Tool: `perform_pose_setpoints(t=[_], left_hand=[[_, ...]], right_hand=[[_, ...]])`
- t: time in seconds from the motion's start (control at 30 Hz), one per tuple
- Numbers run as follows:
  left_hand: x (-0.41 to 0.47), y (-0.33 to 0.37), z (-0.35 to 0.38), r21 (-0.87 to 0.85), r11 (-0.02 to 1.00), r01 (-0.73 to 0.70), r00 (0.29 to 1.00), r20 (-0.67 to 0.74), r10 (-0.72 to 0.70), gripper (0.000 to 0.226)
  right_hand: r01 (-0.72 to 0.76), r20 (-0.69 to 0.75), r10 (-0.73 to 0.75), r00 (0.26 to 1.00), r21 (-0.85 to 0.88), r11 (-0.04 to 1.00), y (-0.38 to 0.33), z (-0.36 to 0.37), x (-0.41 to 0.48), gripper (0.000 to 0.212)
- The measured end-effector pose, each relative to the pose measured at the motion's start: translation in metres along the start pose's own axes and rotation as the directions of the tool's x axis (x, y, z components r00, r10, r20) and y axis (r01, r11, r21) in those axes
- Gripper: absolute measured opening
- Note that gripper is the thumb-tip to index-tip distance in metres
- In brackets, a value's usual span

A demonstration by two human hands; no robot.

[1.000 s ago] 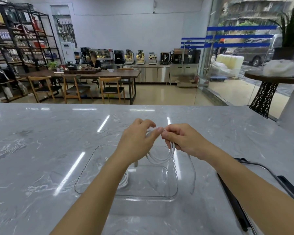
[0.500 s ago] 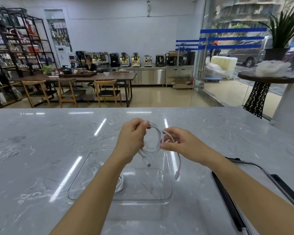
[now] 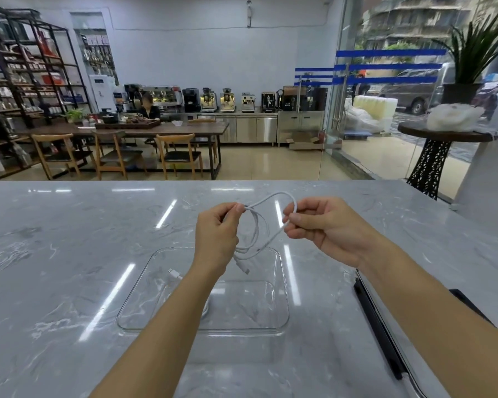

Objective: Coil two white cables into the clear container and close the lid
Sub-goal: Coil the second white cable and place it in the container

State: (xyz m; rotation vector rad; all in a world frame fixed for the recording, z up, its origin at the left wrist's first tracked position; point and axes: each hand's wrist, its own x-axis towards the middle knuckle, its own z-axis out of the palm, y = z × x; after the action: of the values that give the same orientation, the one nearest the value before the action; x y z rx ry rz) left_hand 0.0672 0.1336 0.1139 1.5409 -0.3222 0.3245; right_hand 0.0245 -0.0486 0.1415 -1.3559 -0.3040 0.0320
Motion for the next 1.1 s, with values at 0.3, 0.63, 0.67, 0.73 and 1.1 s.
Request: perform_pose_setpoints(t=[0.3,0.63,0.67,0.73,1.1], left_hand=[[-0.007,-0.001,0.01,-0.292,0.92,0.262,0.964,0.032,-0.265,0.022],[-0.015,0.006,0.008,-0.4,0.834,0.379,0.925,0.198,-0.326,0.021],[-0.015,0.007,0.007,-0.396,0.835,0.382,0.923,0.203,-0.326,0.021],[-0.015,0.008,0.003,-0.389,0.837,0.385,0.922,0.198,-0.333,0.021],[-0.005,0.02,-0.02,-0.324,0.866,0.38,0.925,0.119,-0.361,0.021]], right_hand=[[0.155,-0.153,-0.233,0.96,-0.404,0.902,0.022,0.027,0.004,0.018],[0.078,-0.157,-0.167,0.973,-0.458,0.885,0.043,0.036,0.008,0.036],[0.101,-0.114,-0.159,0.981,-0.402,0.91,0.043,0.037,0.008,0.033],[0.125,-0.084,-0.161,0.983,-0.33,0.936,0.047,0.036,0.005,0.029],[0.117,-0.127,-0.191,0.973,-0.444,0.888,0.061,0.046,-0.005,0.015]])
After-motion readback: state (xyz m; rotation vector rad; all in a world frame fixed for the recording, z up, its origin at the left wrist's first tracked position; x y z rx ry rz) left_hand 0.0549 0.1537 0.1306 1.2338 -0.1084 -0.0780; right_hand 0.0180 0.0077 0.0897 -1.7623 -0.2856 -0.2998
